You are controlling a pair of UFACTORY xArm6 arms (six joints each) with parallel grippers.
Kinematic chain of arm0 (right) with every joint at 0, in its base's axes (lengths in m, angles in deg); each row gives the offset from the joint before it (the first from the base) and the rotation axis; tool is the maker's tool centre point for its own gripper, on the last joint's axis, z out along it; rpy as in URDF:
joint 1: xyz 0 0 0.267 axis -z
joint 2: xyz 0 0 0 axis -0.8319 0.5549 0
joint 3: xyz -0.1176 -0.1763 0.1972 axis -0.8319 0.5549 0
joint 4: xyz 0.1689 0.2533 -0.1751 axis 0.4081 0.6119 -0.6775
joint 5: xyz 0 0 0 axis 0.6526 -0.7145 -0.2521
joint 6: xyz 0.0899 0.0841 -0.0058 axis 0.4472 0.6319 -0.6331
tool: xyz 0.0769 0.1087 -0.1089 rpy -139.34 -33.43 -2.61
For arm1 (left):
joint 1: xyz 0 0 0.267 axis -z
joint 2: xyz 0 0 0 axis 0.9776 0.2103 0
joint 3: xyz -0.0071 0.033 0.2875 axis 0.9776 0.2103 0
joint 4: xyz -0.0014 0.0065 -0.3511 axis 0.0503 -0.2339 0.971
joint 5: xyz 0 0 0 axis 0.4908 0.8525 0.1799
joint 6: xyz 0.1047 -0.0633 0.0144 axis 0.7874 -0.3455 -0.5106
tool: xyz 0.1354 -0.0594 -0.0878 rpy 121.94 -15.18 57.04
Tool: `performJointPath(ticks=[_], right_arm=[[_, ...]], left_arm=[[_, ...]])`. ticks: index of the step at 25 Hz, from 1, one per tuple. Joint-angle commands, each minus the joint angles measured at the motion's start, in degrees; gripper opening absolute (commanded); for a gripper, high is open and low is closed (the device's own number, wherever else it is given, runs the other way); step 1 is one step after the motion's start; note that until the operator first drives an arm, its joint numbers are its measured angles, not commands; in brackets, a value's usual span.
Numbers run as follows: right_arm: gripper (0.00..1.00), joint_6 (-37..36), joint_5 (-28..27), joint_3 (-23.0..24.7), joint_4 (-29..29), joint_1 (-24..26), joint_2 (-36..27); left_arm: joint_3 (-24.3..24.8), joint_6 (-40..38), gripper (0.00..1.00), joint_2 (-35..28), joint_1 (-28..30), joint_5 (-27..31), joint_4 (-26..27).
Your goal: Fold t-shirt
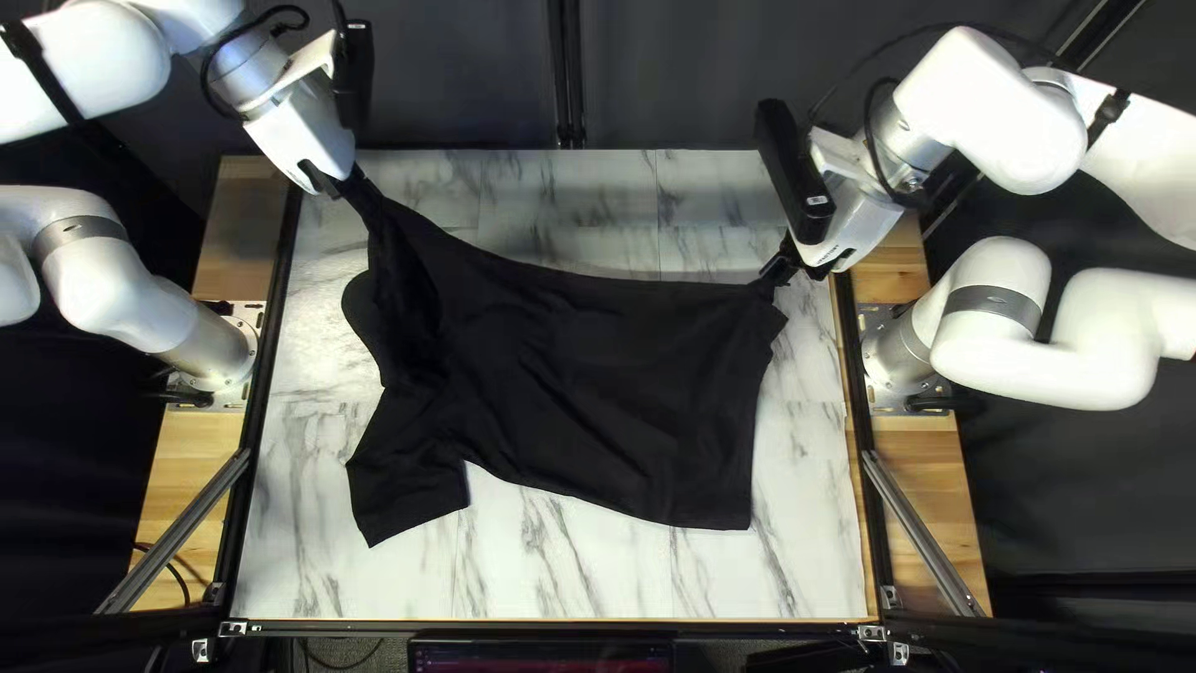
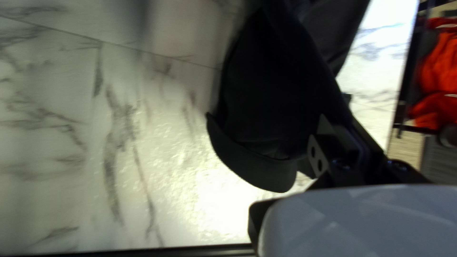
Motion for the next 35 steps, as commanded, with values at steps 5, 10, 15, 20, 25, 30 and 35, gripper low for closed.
performJointPath(ticks=[5,10,15,20,25,30,35], right_arm=[[0.0,4.08,0.63,-2.67,-6.35,-3.56,4.14],[0.0,4.08,0.63,-2.67,-6.35,-3.56,4.14],[0.0,4.08,0.63,-2.67,-6.35,-3.56,4.14],[0.0,4.08,0.63,-2.67,-6.35,-3.56,4.14],[0.0,-0.29,0.22,-2.73,-8.48,1.56,5.07],[0.0,-6.03,0.74,-0.95,-7.74,6.73,5.13],[0.0,-11.22,3.23,-1.35,-6.5,9.73,9.67]], left_arm=[[-3.96,-6.07,0.0,9.82,4.31,-0.66,-15.13],[-3.96,-6.07,0.0,9.82,4.31,-0.66,-15.13],[-3.96,-6.07,0.0,9.82,4.31,-0.66,-15.13],[-3.96,-6.07,0.0,9.82,4.31,-0.66,-15.13],[-3.52,-4.43,0.0,9.96,1.38,-1.15,-16.54],[-2.72,-2.01,0.0,9.62,-2.08,-0.97,-18.01],[-2.91,-1.8,0.0,11.24,-2.64,-2.35,-19.95]])
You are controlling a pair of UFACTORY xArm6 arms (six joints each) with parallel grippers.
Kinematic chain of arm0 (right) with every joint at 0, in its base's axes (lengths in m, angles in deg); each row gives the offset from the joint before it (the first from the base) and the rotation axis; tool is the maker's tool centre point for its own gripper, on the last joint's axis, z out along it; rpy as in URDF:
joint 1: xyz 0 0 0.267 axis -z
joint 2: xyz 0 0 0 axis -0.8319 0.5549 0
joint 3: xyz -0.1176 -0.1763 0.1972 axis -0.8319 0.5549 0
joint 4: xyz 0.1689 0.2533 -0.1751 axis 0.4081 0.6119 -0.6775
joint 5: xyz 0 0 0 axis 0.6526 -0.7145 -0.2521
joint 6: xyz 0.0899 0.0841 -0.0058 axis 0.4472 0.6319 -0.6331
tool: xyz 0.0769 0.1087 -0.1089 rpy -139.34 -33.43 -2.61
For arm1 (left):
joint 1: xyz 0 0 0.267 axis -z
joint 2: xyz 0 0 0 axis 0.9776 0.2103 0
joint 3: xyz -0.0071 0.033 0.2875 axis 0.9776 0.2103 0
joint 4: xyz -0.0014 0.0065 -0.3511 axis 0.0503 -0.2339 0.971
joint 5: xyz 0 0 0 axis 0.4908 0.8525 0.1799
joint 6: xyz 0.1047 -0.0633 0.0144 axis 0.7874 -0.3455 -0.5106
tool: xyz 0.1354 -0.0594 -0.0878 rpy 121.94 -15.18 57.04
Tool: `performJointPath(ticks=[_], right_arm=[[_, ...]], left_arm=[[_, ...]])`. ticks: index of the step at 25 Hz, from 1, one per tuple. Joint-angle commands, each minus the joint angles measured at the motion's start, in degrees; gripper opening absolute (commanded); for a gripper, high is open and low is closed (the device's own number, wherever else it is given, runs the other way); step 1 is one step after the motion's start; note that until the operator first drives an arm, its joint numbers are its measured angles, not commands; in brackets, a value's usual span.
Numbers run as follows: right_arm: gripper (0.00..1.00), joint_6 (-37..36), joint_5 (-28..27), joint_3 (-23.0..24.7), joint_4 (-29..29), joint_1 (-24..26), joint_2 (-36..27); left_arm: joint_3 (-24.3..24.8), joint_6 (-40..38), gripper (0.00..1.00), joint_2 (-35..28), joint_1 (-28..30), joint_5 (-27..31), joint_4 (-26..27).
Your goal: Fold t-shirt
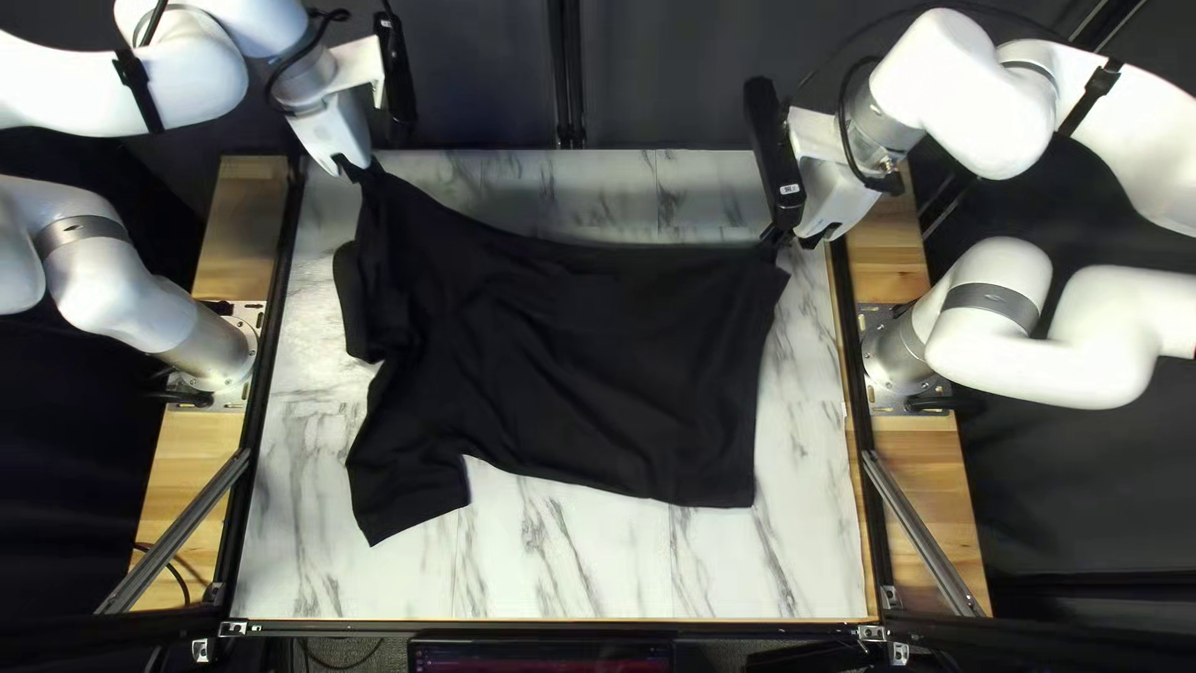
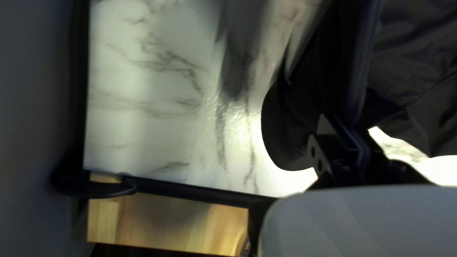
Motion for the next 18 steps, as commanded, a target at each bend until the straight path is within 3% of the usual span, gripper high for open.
performJointPath(ticks=[1,10,18], right_arm=[[0.0,-4.52,2.14,-0.36,1.14,2.46,3.79],[0.0,-11.8,3.89,-1.15,2.34,6.71,8.82],[0.0,-17.09,0.99,-2.5,2.4,13.04,9.14]], left_arm=[[0.0,0.04,0.0,1.51,0.04,-1.57,-1.38],[0.26,0.91,0.0,4.7,-0.22,-5.37,-2.35],[-0.26,1.54,0.0,7.15,-1.3,-8.49,-1.63]])
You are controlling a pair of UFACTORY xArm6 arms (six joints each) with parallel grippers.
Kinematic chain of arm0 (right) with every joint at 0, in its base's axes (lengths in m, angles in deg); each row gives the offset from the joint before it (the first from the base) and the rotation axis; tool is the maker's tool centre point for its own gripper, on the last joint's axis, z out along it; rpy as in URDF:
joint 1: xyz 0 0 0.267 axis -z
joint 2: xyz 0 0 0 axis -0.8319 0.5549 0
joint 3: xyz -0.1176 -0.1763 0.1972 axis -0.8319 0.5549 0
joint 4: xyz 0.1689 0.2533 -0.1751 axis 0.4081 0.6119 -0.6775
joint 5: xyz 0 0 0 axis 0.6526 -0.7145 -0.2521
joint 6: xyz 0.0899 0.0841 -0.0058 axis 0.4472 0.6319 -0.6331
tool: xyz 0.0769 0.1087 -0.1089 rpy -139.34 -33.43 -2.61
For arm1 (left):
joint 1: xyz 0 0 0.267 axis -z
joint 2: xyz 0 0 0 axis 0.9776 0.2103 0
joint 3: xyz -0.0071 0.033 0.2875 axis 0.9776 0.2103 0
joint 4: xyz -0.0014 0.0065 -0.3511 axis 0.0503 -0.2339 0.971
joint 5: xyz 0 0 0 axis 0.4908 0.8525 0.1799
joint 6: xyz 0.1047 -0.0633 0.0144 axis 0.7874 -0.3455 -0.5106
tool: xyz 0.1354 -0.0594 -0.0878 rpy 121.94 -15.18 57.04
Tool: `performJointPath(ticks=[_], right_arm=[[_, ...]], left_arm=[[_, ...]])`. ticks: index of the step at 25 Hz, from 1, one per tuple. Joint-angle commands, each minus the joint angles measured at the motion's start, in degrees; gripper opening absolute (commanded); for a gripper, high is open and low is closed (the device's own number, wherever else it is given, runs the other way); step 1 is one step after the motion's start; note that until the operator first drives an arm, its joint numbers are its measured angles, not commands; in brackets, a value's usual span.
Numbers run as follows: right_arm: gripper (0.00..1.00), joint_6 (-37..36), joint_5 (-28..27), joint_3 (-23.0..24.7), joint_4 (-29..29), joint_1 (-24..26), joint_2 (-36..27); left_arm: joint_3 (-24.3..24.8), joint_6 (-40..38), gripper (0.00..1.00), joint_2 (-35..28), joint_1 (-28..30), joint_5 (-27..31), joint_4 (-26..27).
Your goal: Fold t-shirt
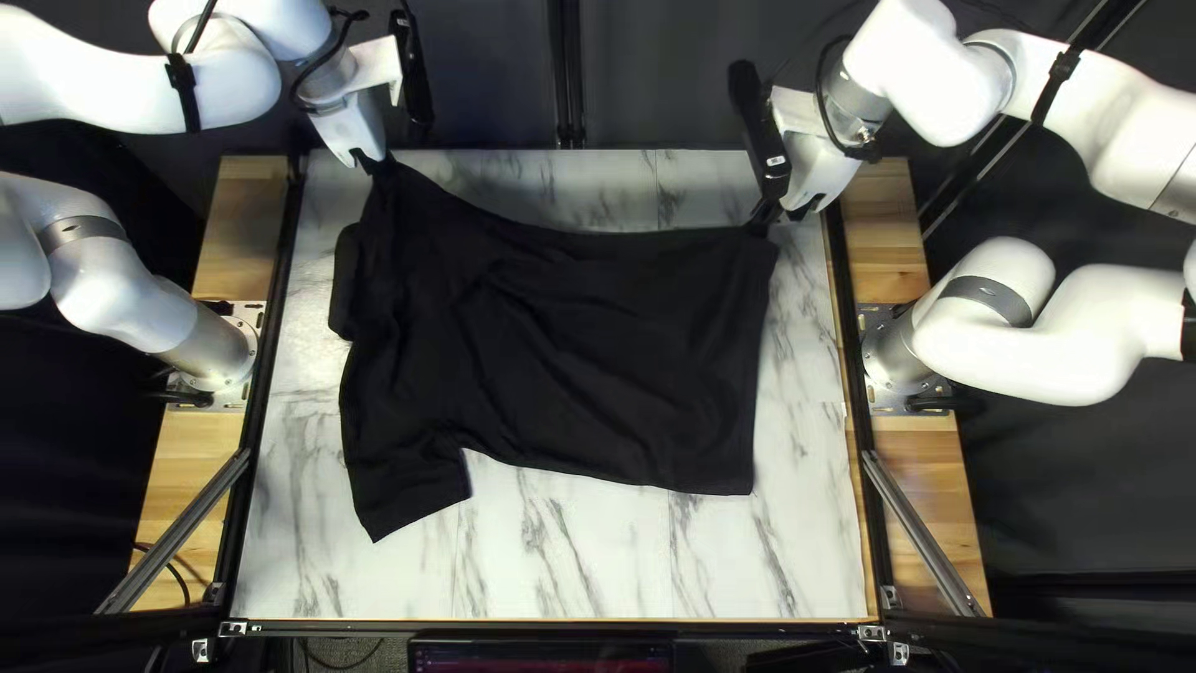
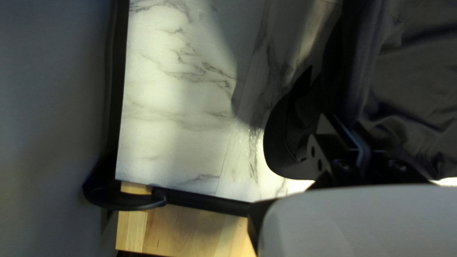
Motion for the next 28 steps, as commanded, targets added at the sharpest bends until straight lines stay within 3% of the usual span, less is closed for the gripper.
performJointPath(ticks=[1,12,28], right_arm=[[0.0,-2.96,-1.19,-1.22,0.05,3.33,1.13],[0.0,-6.79,-0.43,-4.54,0.13,8.17,7.75],[0.0,-7.09,1.47,-4.04,-1.17,8.54,7.59]], left_arm=[[-0.27,0.49,0.0,1.61,-0.68,-1.93,0.57],[-1.76,1.18,0.0,4.63,-3.46,-5.35,2.06],[-0.25,-0.02,0.0,4.03,-3.43,-6.52,1.83]])
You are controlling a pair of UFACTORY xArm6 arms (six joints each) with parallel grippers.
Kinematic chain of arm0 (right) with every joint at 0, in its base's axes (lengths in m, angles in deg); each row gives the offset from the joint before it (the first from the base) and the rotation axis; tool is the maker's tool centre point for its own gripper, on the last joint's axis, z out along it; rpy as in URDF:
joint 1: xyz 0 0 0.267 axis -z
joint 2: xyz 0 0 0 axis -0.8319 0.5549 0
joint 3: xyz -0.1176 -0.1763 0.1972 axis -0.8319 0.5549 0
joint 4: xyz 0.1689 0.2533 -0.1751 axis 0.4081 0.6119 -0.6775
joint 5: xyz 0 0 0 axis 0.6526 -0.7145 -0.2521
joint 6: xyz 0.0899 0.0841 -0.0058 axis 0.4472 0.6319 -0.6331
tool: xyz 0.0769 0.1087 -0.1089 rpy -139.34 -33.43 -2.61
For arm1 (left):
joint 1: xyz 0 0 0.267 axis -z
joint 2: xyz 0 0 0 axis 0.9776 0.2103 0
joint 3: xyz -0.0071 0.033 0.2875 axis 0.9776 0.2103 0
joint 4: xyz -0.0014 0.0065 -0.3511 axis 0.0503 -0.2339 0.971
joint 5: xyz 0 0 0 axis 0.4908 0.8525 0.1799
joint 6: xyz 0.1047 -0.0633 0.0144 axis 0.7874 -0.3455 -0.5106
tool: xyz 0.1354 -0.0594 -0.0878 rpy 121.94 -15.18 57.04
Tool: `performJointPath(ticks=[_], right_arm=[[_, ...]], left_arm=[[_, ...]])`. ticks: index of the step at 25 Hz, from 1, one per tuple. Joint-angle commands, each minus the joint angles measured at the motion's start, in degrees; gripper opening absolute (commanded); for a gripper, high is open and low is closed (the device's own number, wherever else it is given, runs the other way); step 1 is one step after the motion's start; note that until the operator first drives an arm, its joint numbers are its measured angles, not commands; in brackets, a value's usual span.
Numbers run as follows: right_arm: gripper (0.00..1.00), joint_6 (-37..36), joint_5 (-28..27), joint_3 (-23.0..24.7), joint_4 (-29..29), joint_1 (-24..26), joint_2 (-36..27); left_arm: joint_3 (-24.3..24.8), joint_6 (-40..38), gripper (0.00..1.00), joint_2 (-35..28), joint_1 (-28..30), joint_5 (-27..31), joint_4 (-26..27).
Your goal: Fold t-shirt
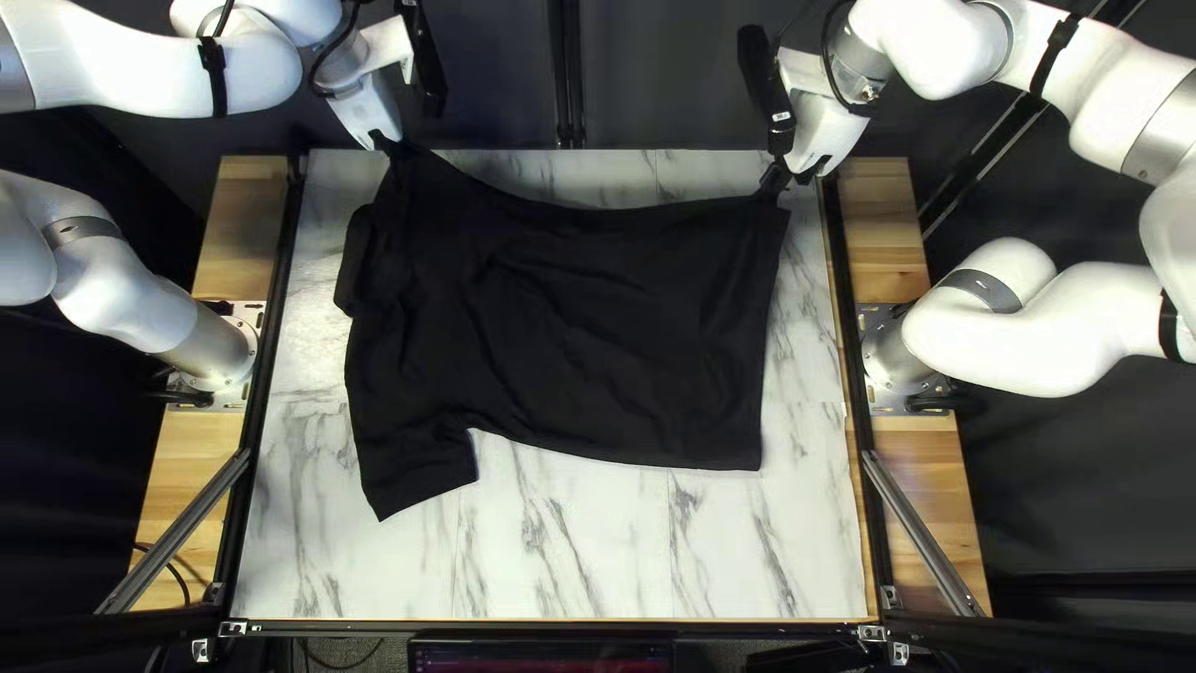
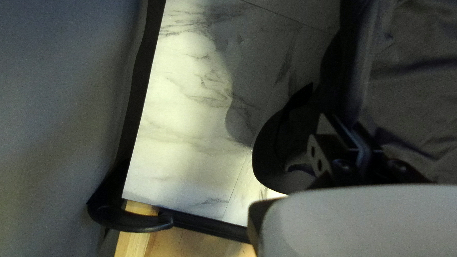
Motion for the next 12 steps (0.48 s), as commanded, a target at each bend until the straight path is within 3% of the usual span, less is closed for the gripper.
performJointPath(ticks=[1,12], right_arm=[[0.0,-0.5,2.2,0.52,-0.94,0.36,-0.09],[0.0,-1.78,9.79,0.51,-1.93,-0.19,3.01]], left_arm=[[0.87,-0.05,0.0,-0.28,-0.44,-0.87,-0.37],[3.38,0.15,0.0,-0.57,-1.96,-5.14,-1.45]])
